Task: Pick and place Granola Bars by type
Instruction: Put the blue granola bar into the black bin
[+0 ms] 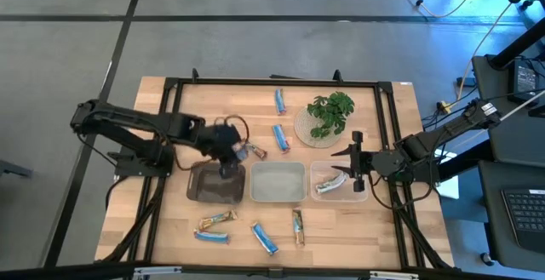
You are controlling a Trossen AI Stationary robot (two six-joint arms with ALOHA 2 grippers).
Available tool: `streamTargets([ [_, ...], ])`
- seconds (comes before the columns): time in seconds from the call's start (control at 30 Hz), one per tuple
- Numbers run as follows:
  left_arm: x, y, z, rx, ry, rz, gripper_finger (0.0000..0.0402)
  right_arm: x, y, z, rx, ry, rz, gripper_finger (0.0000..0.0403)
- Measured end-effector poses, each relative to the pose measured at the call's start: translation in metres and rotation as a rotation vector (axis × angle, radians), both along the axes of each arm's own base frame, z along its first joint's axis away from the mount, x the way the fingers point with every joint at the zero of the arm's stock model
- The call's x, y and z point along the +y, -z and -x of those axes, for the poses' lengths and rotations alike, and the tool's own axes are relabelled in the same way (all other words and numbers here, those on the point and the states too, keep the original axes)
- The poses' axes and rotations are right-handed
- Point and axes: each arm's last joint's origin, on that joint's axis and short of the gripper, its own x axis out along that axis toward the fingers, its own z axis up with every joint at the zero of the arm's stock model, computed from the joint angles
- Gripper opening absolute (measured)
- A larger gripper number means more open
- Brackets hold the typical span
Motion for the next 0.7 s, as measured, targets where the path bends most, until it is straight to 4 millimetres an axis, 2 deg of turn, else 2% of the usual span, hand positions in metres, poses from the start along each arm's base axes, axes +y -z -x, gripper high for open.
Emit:
streamTargets([
  [0.13,-0.025,0.006,0.000,0.025,0.148,-0.049,0.0059,0.000,-0.002,-0.001,-0.020,0.003,-0.012,0.0168],
  [0.37,-0.057,0.028,0.002,0.101,0.276,-0.090,0.0059,-0.002,-0.003,-0.003,-0.041,0.041,-0.059,0.0168],
  [0.7,-0.072,0.056,-0.007,0.209,0.412,-0.185,0.0060,-0.002,-0.003,-0.003,-0.053,0.079,-0.131,0.0168],
])
